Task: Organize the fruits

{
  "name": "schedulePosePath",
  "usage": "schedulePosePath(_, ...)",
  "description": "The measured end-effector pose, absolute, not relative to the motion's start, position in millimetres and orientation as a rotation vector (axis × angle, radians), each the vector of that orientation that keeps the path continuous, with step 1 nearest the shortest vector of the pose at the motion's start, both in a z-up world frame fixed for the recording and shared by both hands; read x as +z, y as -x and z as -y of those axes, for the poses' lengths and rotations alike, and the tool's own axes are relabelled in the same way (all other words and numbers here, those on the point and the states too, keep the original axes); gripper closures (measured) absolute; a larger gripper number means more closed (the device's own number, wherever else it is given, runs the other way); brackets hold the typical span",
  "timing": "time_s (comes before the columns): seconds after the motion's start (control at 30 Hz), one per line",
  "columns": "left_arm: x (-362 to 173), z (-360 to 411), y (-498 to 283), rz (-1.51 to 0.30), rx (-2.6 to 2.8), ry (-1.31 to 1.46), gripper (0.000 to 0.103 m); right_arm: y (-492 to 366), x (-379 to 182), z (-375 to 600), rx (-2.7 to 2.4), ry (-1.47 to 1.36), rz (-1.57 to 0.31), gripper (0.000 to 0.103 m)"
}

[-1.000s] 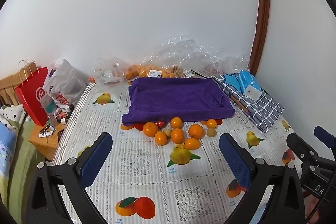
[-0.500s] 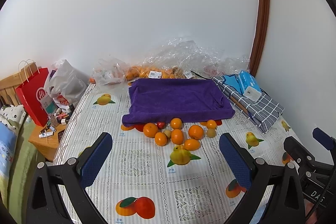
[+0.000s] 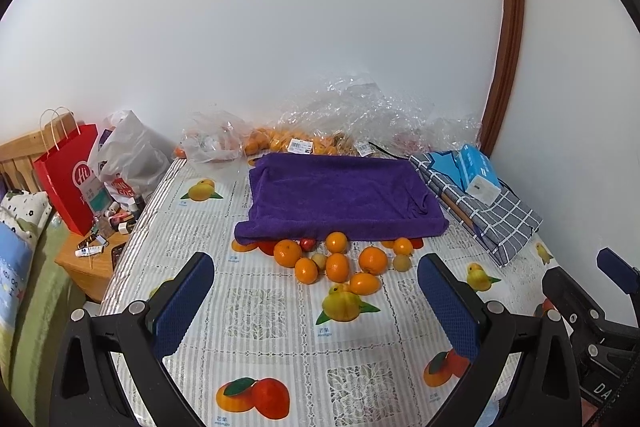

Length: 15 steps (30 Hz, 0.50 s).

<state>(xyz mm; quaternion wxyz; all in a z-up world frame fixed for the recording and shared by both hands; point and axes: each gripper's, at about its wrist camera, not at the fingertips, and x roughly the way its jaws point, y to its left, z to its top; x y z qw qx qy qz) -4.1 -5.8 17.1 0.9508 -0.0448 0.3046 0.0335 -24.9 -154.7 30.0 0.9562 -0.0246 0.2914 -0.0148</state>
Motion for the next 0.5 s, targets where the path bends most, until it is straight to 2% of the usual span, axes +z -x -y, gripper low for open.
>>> schedulePosePath(0.5, 17, 10, 3, -0.601, 0.081, 0.115, 0.000, 12, 24, 170, -0.010, 0.017, -0.611, 0.005)
